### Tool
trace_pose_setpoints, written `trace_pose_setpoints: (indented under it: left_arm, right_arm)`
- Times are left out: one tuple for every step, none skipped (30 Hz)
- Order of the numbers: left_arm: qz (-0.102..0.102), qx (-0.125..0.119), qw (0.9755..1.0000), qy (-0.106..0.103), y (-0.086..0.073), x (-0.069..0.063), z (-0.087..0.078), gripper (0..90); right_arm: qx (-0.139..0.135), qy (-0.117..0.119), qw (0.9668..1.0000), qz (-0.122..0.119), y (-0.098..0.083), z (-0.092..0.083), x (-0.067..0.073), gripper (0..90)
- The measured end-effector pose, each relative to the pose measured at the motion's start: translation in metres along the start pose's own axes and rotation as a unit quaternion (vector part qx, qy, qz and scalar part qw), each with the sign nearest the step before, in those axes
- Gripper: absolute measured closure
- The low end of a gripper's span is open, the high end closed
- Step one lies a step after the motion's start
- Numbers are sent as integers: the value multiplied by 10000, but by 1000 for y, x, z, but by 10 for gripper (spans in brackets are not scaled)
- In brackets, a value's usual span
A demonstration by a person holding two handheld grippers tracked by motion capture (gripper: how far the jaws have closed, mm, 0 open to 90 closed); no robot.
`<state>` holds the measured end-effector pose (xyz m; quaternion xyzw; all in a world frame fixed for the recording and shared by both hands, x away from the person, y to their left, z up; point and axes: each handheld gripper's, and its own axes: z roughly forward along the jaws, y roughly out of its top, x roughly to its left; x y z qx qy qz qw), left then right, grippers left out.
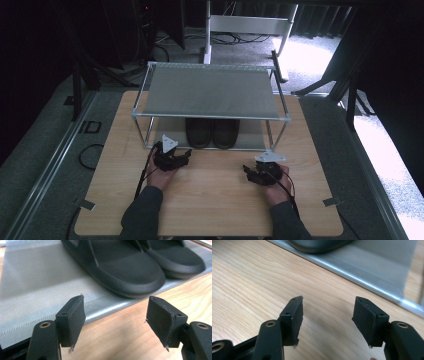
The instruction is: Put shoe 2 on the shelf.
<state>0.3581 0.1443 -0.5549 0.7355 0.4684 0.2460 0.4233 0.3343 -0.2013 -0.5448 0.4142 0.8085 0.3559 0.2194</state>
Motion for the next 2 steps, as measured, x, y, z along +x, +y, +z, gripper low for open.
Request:
trace_pose_setpoints:
  left_arm:
    - [-4, -44, 10000, 26, -2, -1, -3, 321]
    - [1, -68, 10000, 54, -3, -1, -6, 325]
  right_arm:
    - [13, -6, 10000, 46, -2, -2, -3, 410]
    - [37, -10, 10000, 92, -4, -3, -5, 405]
